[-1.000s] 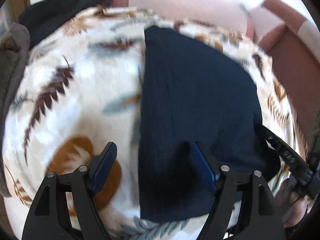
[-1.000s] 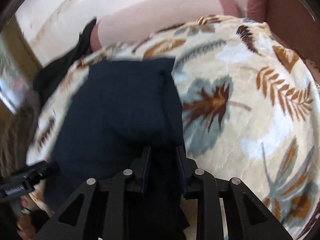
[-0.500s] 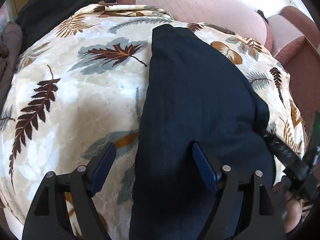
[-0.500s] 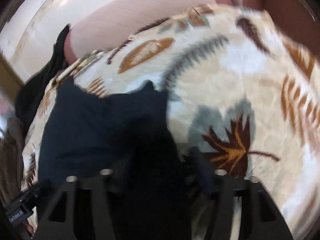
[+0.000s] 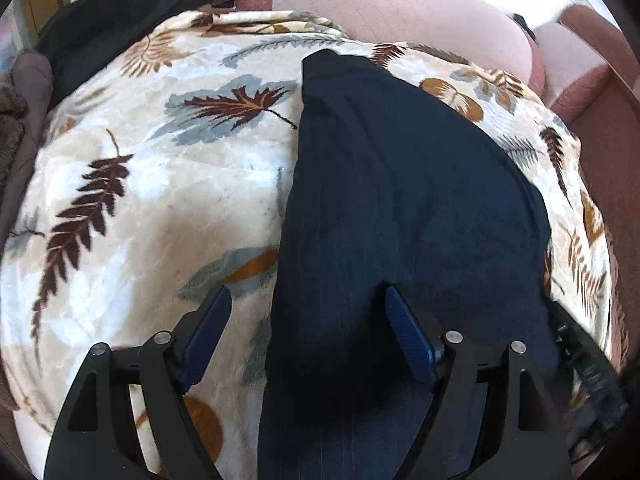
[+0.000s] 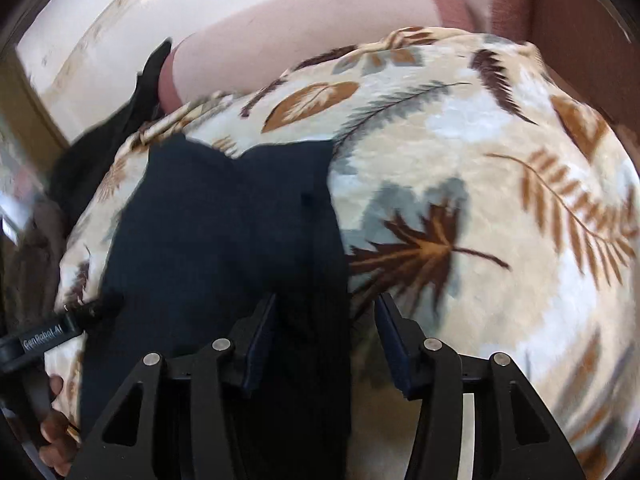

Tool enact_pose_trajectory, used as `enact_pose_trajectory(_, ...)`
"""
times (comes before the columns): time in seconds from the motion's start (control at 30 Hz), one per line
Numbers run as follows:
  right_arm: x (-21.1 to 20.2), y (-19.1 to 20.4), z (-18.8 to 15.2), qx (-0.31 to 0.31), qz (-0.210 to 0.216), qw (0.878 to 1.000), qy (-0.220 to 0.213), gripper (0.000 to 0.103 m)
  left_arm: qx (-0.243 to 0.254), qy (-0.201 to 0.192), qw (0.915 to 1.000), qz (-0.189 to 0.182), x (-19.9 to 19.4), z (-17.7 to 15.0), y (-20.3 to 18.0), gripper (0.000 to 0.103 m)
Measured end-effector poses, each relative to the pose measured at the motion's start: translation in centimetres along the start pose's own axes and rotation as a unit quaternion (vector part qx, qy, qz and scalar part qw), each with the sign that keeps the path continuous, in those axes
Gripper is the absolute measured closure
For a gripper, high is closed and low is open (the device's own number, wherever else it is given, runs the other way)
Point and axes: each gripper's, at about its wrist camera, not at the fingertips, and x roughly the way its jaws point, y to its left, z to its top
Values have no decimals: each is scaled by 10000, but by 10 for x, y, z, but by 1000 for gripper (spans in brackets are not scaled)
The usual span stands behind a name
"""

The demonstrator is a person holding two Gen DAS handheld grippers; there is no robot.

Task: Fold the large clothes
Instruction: 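Open both grippers and pull back from the folded jacket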

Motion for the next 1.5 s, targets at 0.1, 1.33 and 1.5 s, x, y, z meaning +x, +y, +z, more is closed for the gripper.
enact_pose_trajectory(0.1, -27, 3, -10, -117, 169, 9994, -286, 51, 155, 3, 9998, -93, -13, -16, -1, 23)
enact_pose_trajectory(1.33, -123, 5, -86, -1498, -1402, 9784, -267, 0, 899, -274, 9934, 655, -80, -125, -12, 23)
enact_pose_trajectory(1.5, -130, 2, -87, -1438, -1430, 9786, -348, 0, 1042, -549, 9892, 873, -88, -133, -25, 23)
